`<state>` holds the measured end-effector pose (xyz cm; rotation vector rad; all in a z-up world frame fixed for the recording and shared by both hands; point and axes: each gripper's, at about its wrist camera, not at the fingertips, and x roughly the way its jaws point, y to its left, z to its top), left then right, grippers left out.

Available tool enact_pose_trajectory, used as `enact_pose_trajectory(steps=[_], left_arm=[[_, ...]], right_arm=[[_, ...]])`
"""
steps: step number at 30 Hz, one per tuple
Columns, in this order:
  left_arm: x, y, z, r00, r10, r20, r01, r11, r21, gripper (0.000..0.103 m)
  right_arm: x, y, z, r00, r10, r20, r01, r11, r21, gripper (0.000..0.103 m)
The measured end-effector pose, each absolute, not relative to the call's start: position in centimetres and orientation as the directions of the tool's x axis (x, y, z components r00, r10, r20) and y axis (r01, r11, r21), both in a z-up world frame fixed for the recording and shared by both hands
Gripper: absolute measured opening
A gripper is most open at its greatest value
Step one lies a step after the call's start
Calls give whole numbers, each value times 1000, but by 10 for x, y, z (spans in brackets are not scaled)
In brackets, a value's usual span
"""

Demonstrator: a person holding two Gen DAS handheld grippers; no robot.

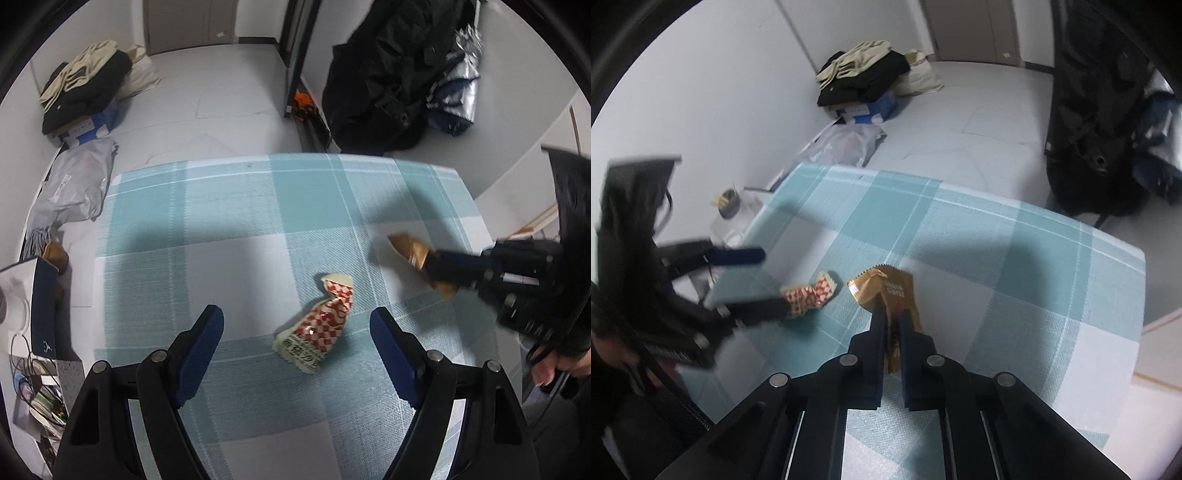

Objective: Collect trash
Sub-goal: 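Grasp the red-checked wrapper with the left gripper while the right holds the gold wrapper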

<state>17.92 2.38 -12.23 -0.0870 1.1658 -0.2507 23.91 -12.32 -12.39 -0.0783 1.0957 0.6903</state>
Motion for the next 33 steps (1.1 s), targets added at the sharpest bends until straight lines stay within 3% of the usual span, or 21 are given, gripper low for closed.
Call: enact_pose_trajectory(steps=[6,7,8,14,16,33], left_arm=[[182,6,-133,318,-243,-916,183,964,-192,78],[183,3,-135,315,-225,-922,188,967,-172,70],[183,0,-136,317,-202,-927,190,971,-147,55],[178,-11,-137,308,-174,-935,233,967,-103,24],[176,-10,-136,308,-187,-933,234,965,-116,20],[167,-5,-107,417,-208,-885,179,973,-144,17]], right_arm=[[245,-133,-119,294,485,-824,-502,812,299,5],[244,-134,-118,298,483,-823,-503,813,295,5],[243,-133,-118,301,480,-824,-505,813,289,5],[238,-145,-112,315,483,-817,-498,817,291,5],[237,-148,-109,326,483,-812,-494,820,289,5],[182,-191,-47,477,522,-707,-422,842,336,5]])
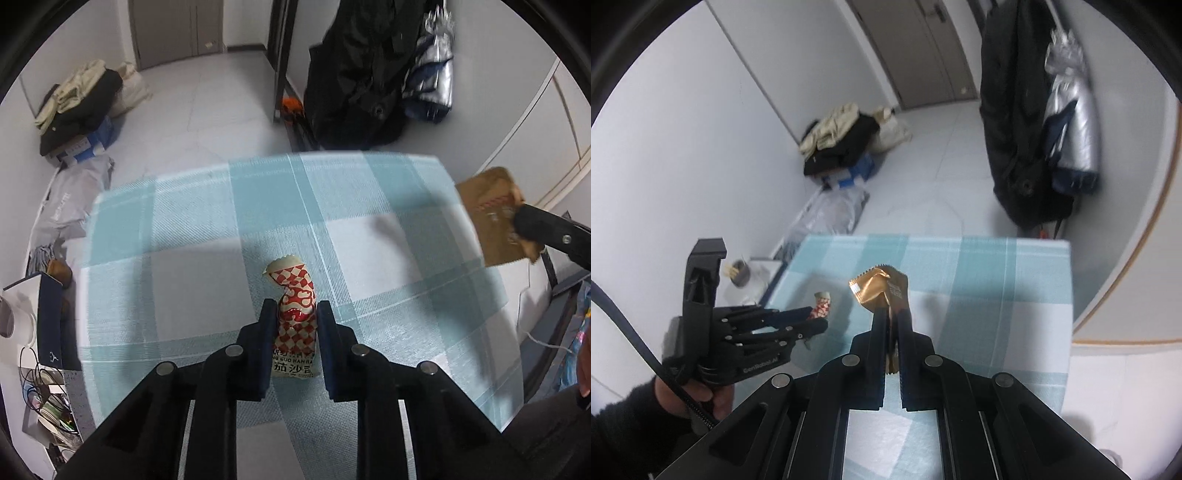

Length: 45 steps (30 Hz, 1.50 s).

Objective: Collect trash
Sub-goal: 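Grasp the red-checked wrapper with the left gripper while the right holds the gold wrapper, then carry the gold and red-checked wrappers over the white wastebasket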

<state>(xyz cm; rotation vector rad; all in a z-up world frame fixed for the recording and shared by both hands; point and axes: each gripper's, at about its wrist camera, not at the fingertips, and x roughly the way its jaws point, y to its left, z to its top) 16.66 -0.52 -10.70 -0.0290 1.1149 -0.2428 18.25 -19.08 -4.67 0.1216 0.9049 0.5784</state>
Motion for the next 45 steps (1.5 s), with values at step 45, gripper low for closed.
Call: enact_pose_trajectory(steps=[45], left_arm=[[10,-178,48,673,-451,-587,470,873,-132,17]], right_arm=[[-77,-409,47,837,282,-469,-116,929,351,5]])
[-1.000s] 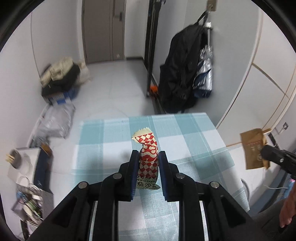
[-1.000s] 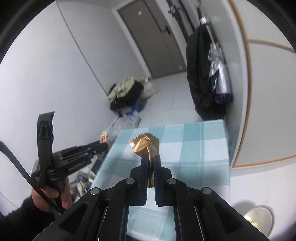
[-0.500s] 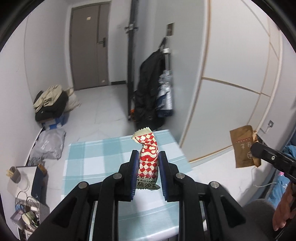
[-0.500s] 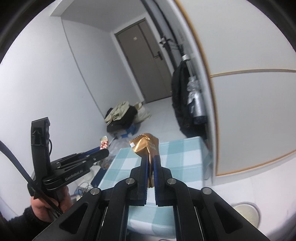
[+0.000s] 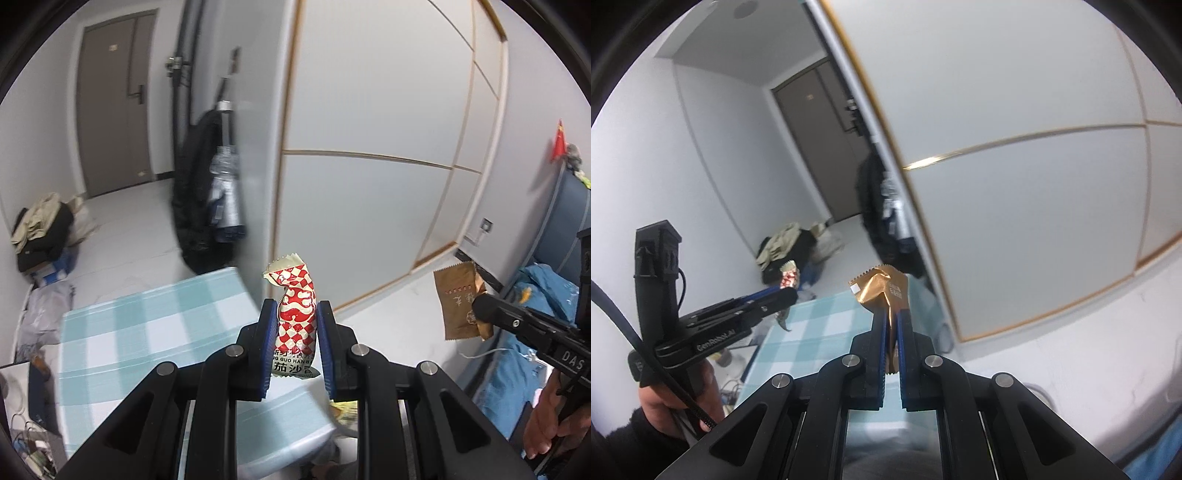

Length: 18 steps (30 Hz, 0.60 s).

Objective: Collect trash
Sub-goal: 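Carry the gold and red-checked wrappers over the white wastebasket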

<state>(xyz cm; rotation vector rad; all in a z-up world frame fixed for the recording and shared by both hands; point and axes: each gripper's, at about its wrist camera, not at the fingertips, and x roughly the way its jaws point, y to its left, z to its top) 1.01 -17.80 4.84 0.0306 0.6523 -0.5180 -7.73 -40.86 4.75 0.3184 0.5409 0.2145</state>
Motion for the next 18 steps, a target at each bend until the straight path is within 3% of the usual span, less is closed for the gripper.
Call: enact_pose_trajectory(steps=[8,18], left_arm=[[15,-229,31,565,-527,-635,558,811,-176,17],[41,-293,-40,251,-577,-777,615,715,-333,17]], right_arm=[[-79,-466,10,813,240,-530,-6,914,405,5],[-59,-516,-79,711,242,-660,154,862,482,5]])
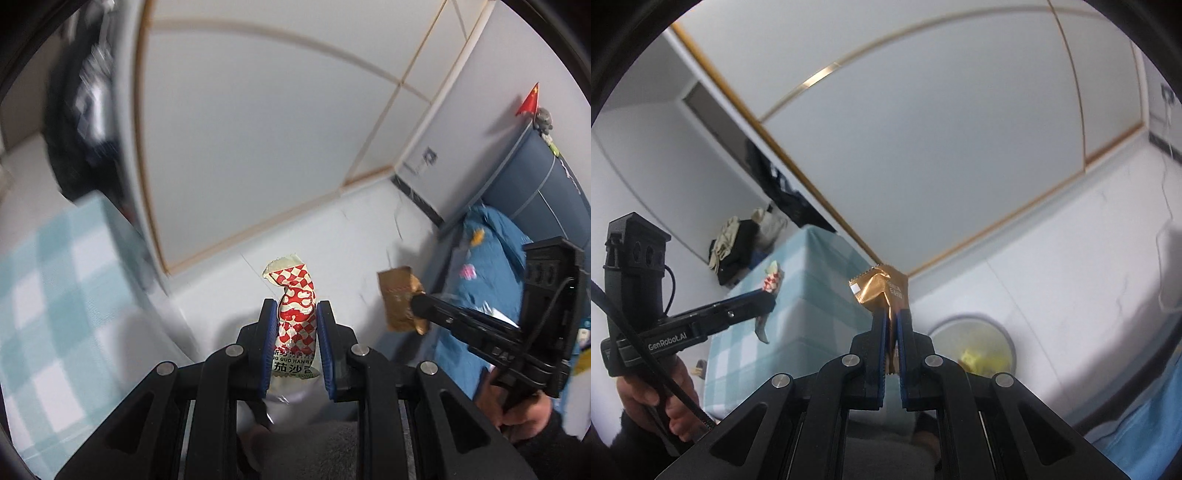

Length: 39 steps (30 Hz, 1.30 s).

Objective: Collect trash
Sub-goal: 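Carry the gold and red-checked wrappers over the white wastebasket, then open both grippers over the wastebasket to drop both wrappers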

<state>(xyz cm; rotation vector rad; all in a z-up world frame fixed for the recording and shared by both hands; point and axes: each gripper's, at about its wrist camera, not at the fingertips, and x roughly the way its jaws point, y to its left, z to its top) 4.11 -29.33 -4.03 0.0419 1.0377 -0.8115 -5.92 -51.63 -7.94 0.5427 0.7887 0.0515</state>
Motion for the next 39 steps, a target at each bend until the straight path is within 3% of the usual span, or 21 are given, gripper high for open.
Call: enact_pose_trajectory(steps=[11,21,27,30,35,39], left_arm=[[62,-342,-111,2,-534,-845,569,696,-438,17],[74,-364,-156,-121,-466,-877,531,716,-453,17],[81,-369,-172,-172,-443,-880,500,730,-465,17],[83,-371,-179,-193,-443,-875,479,736,-478,17],[85,-374,-189,-220,-429,-876,464,744,-481,17],[83,-378,-198,-237,-401,-885,460,756,-466,17]], right_arm=[[-28,-541,-169,589,323,-741,261,791,553,5],[-4,-542,-243,467,414,-781,330,738,589,9],[-4,-540,-261,417,459,-784,325,730,600,18],[-6,-542,-263,409,453,-792,335,733,592,32],[-16,-549,-258,421,412,-808,359,743,566,42],[-24,-552,-254,430,388,-815,369,748,551,58]])
